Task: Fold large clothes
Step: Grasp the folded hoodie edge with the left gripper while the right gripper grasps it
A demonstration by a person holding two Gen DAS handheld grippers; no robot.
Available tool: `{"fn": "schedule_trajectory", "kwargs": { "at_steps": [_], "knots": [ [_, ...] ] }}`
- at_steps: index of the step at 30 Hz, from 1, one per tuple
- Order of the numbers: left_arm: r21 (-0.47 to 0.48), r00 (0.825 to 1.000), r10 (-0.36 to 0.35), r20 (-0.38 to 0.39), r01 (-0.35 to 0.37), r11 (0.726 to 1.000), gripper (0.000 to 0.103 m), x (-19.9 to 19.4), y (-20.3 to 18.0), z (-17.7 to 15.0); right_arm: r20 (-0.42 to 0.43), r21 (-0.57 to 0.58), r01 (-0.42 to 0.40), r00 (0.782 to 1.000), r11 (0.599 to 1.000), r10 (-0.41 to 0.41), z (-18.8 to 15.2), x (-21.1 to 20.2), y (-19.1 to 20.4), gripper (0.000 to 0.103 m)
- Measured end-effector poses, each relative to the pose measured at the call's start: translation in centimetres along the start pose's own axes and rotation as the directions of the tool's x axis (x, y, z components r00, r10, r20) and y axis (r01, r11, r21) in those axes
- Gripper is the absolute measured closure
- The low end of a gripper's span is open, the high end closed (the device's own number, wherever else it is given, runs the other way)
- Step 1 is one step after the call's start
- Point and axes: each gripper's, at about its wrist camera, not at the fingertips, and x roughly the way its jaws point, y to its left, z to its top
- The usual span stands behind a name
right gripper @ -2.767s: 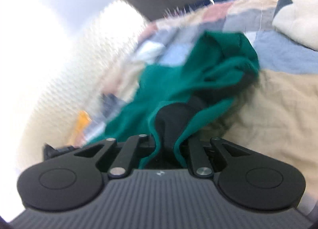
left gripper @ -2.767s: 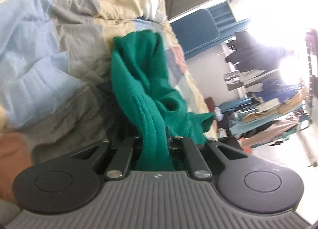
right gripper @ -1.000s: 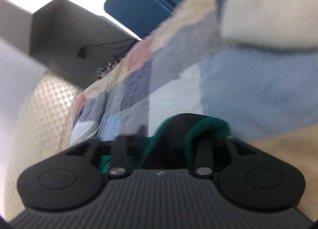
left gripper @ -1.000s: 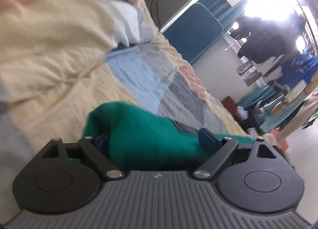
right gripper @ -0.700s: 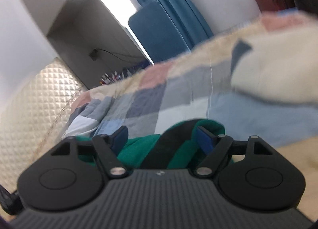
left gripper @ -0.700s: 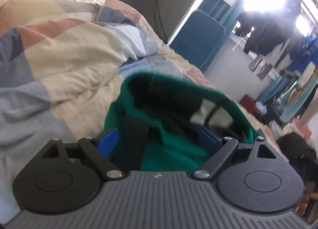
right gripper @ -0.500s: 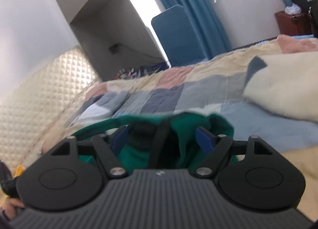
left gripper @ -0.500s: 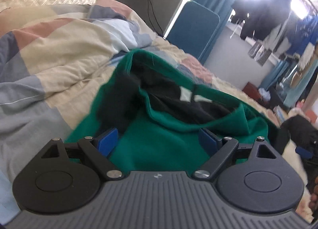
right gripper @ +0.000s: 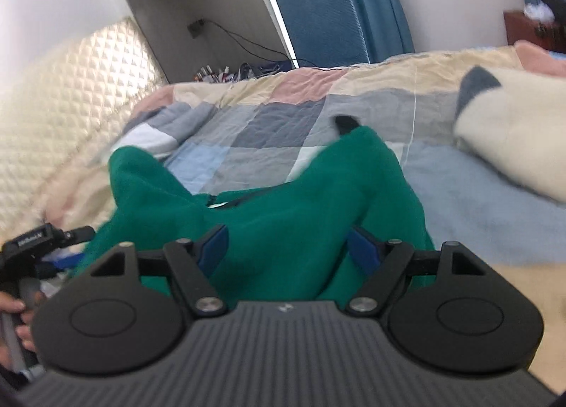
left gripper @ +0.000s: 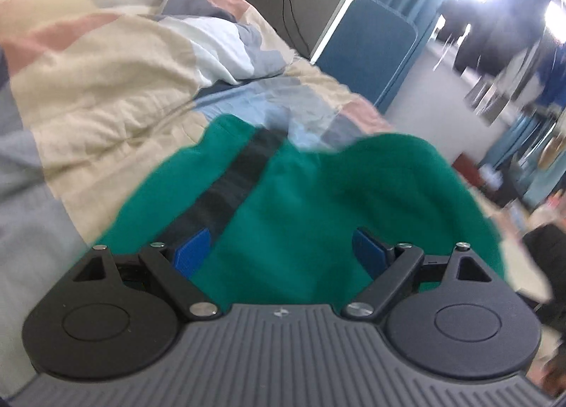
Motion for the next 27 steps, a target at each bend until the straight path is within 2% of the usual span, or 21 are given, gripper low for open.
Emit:
{"fn": "schedule_trajectory", "kwargs": {
  "at_steps": [2,5,9,11,13,16,17,18,19,20,21,23,25,27],
  "knots": [
    [0.068,0.999,0.052,0.007,-0.052,0.996,0.013,1.3,-0.1,0.8,0.012,-0.055,0.062,0.998,0.997,-0.062,0.6,1.3,0.0,0.027],
    [0.122,0.993,0.114,0.015,-0.115,0.986,0.014,3.1,0.3,2.3,0.002,-0.066,0.141,0.990,0.988,-0.141,1.4,3.5,-1.3,0.028],
    [0.152,0.979,0.203,-0.037,-0.195,0.969,0.014,6.7,1.3,4.3,-0.056,0.015,0.139,0.989,0.990,-0.138,2.1,6.1,-3.9,0.029],
    [0.166,0.969,0.240,-0.060,-0.228,0.959,0.014,8.3,2.1,5.0,-0.108,0.015,0.155,0.982,0.988,-0.152,2.4,7.7,-4.5,0.029],
    [0.143,0.969,0.236,-0.077,-0.223,0.964,0.015,9.4,2.9,5.5,-0.159,0.008,0.130,0.979,0.992,-0.127,2.5,9.6,-4.7,0.028],
    [0.099,0.975,0.171,-0.141,-0.158,0.982,0.033,10.5,3.7,6.2,-0.225,-0.009,0.102,0.969,0.995,-0.101,2.1,11.6,-4.4,0.027],
    [0.093,0.974,0.157,-0.161,-0.143,0.985,0.044,10.7,3.7,6.3,-0.240,-0.031,0.096,0.965,0.995,-0.101,2.0,12.0,-4.1,0.030],
    [0.089,0.974,0.145,-0.173,-0.131,0.987,0.054,10.8,3.6,6.4,-0.247,-0.061,0.086,0.964,0.994,-0.098,2.0,12.2,-3.6,0.042],
    [0.099,0.973,0.143,-0.182,-0.126,0.987,0.059,10.8,3.4,6.4,-0.243,-0.086,0.080,0.965,0.993,-0.098,1.9,11.9,-3.1,0.052],
    [0.127,0.971,0.146,-0.189,-0.124,0.984,0.070,10.8,3.0,6.4,-0.233,-0.110,0.075,0.967,0.991,-0.099,1.8,11.8,-2.6,0.073],
    [0.157,0.971,0.153,-0.186,-0.124,0.980,0.082,10.5,2.5,6.4,-0.218,-0.123,0.070,0.971,0.990,-0.095,1.9,11.4,-2.3,0.088],
    [0.176,0.975,0.153,-0.160,-0.124,0.976,0.095,9.4,2.1,6.7,-0.172,-0.148,0.089,0.978,0.985,-0.115,2.1,10.4,-1.6,0.092],
    [0.123,0.988,0.103,-0.116,-0.089,0.988,0.097,7.6,2.8,7.7,-0.097,-0.149,0.118,0.986,0.982,-0.133,2.9,8.9,-1.5,0.093],
    [0.055,0.996,0.061,-0.058,-0.058,0.997,0.098,5.7,3.8,8.8,-0.002,-0.103,0.127,0.992,0.987,-0.128,4.1,6.9,-2.2,0.094]
  ]
}}
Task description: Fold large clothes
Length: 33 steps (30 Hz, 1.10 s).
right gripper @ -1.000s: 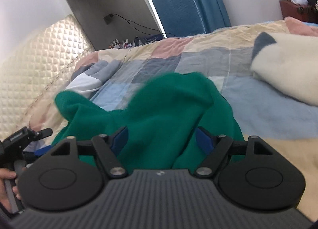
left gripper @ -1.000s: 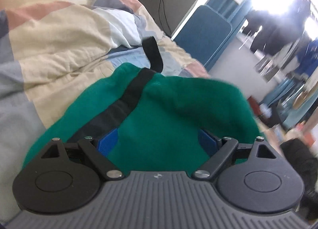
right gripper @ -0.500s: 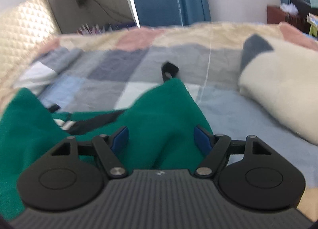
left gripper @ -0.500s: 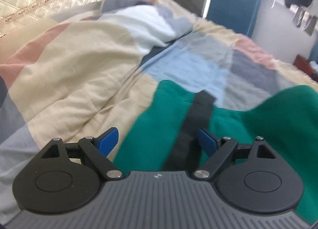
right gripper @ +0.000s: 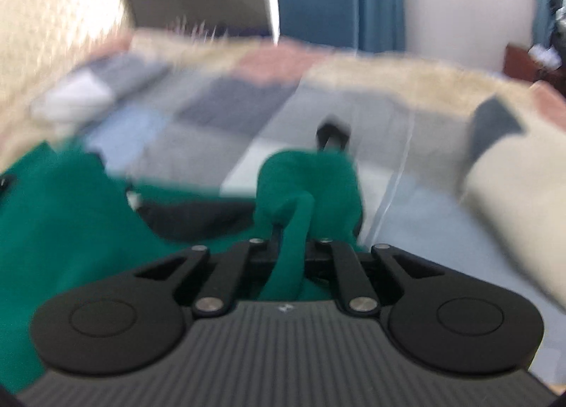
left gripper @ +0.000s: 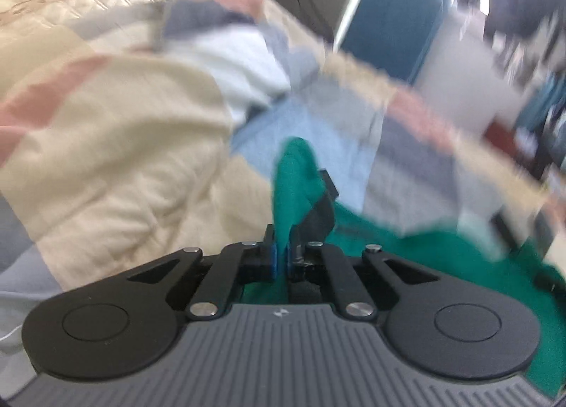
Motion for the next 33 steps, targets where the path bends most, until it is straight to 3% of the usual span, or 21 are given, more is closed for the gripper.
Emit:
{"fn": "schedule_trajectory", "kwargs": {
  "at_steps": [3,8,11,15,19,23,26,28,31,33],
  "knots": [
    [-0.075,0.997,-0.035,0.067,0.040,0.996,0.098,-2.1,1.4,1.3,0.153,0.065,0.002,0.988,0.998,-0.012,1.5,-2.8,-1.7,0.097],
    [-0.111,0.986,-0.008,0.168,0.027,0.994,0.098,-2.8,1.1,2.5,0.258,0.013,0.080,0.963,0.997,-0.080,2.9,-2.7,-1.8,0.097],
    [-0.112,0.985,0.050,0.165,-0.032,0.993,0.098,-0.5,0.9,3.0,0.206,0.010,0.113,0.972,0.994,-0.113,2.9,-0.2,-2.0,0.097],
    [-0.103,0.991,0.091,0.098,-0.081,0.991,0.098,4.4,1.1,2.7,0.097,-0.004,0.181,0.979,0.983,-0.180,1.2,4.2,-2.8,0.097],
    [-0.057,0.993,0.116,0.027,-0.114,0.992,0.098,8.4,1.4,2.1,-0.020,0.061,0.175,0.985,0.983,-0.174,0.2,7.8,-4.9,0.097],
    [-0.056,0.991,0.123,-0.057,-0.127,0.990,0.097,10.9,2.0,2.1,-0.071,0.093,0.161,0.985,0.983,-0.155,-0.3,8.8,-4.9,0.094],
    [-0.018,0.993,0.105,-0.060,-0.106,0.994,0.096,10.9,1.8,2.1,-0.063,0.080,0.154,0.987,0.985,-0.150,-0.5,8.2,-4.3,0.092],
    [0.005,0.993,0.104,-0.057,-0.103,0.995,0.090,10.0,1.5,1.9,-0.052,0.093,0.141,0.989,0.986,-0.137,-0.6,7.2,-4.1,0.091],
    [0.024,0.995,0.089,-0.044,-0.088,0.996,0.060,7.7,1.0,1.3,-0.051,0.127,0.129,0.991,0.983,-0.123,-0.4,5.6,-4.3,0.083],
    [0.040,0.997,0.079,-0.019,-0.078,0.996,0.054,5.9,0.6,0.7,-0.041,0.136,0.106,0.994,0.985,-0.101,-0.2,4.5,-3.9,0.067]
  ]
}}
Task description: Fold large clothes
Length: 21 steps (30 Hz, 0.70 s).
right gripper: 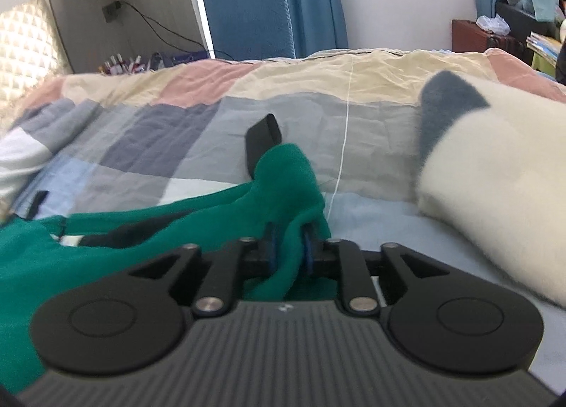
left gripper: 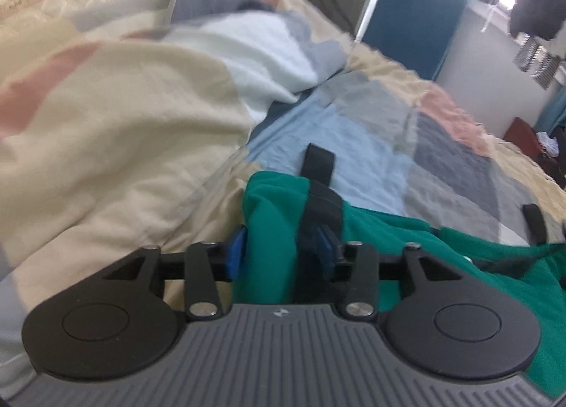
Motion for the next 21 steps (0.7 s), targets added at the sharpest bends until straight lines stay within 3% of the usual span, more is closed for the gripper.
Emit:
{"fn": "schedule_trajectory", "kwargs": {
  "at_steps": [2,3,13,21],
  "knots": [
    [0.010,1.000,-0.005,0.008,0.005,1.000,0.054,-1.9,-0.2,-0.6,0.019,-0.003,-0.013,1.000,1.000,0.013,-0.3,-1.9,0.4,0.050],
    [0.012,1.000,-0.009,0.014,0.009,1.000,0.053,-2.9,-0.3,-0.9,0.026,-0.005,-0.016,1.000,1.000,0.016,-0.4,-2.8,0.6,0.047],
    [0.092,0.995,-0.068,0.068,0.062,0.994,0.053,-13.1,-4.5,-5.3,0.111,0.024,-0.106,0.989,0.994,0.103,-0.9,-12.6,2.2,0.048],
    [0.149,0.990,-0.130,0.055,0.120,0.982,0.053,-16.5,-9.7,-9.4,0.089,-0.026,-0.241,0.966,0.970,0.242,-4.3,-16.6,6.5,0.047]
  ]
}}
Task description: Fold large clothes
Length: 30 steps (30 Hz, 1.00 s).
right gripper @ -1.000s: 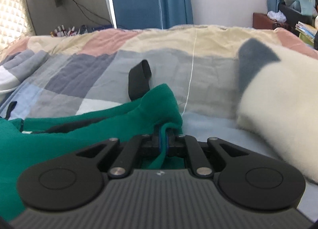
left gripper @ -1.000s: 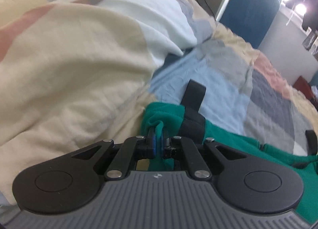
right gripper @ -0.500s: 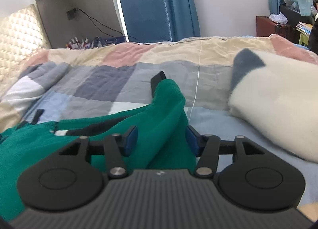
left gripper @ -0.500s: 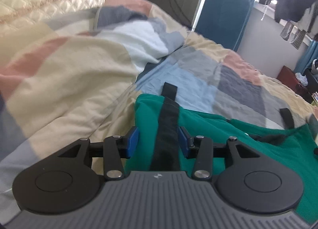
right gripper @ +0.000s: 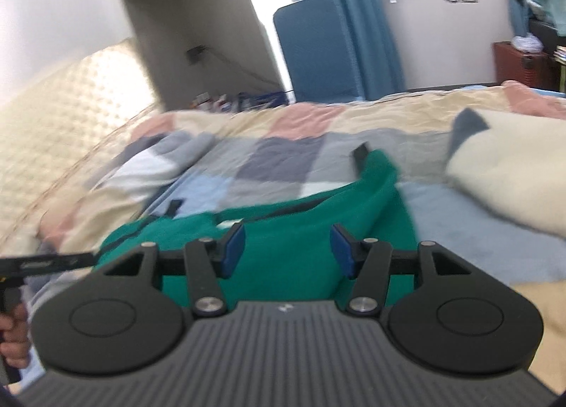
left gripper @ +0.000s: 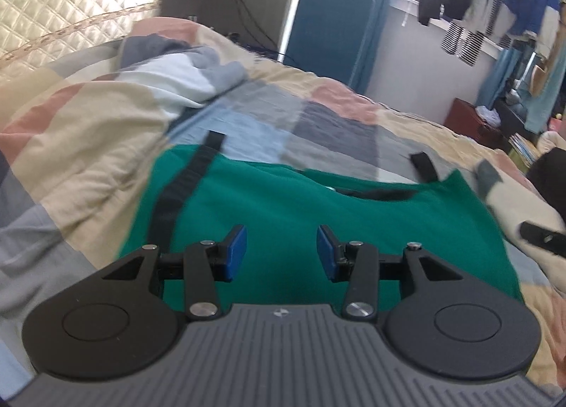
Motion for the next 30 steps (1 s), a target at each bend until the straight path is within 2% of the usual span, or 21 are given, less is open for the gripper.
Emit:
{"fn": "schedule_trajectory", "kwargs": {
  "at_steps": [5,11,17,22,27,30],
  "knots": [
    [0.024,1.000,-0.025,-0.006,0.025,0.999,0.053,0.2,-2.6,-1.4,-0.034,-0.043,-0.038,0.999,0.998,0.037,-1.5,1.2,1.9,0.048],
    [0.113,1.000,0.018,-0.007,-0.018,0.993,0.054,1.6,-4.2,-2.8,-0.071,-0.091,-0.101,0.993,0.991,0.095,-3.2,3.1,3.1,0.047],
    [0.149,0.997,0.042,-0.060,-0.033,0.988,0.054,3.5,-4.1,-4.9,-0.189,-0.189,-0.085,0.981,0.978,0.049,-5.1,6.0,4.3,0.047],
    [0.132,0.997,0.059,-0.050,-0.052,0.990,0.054,4.5,-4.1,-6.4,-0.202,-0.230,-0.071,0.979,0.971,0.024,-6.2,6.8,4.7,0.046],
    [0.121,0.999,0.038,-0.023,-0.035,0.992,0.054,4.2,-3.6,-6.5,-0.190,-0.201,-0.078,0.981,0.976,0.040,-6.4,6.5,4.2,0.045],
    [0.067,1.000,0.001,0.013,-0.002,0.998,0.052,2.2,-2.6,-6.5,-0.179,-0.106,-0.086,0.982,0.991,0.066,-5.7,5.1,3.5,0.045]
  ]
}}
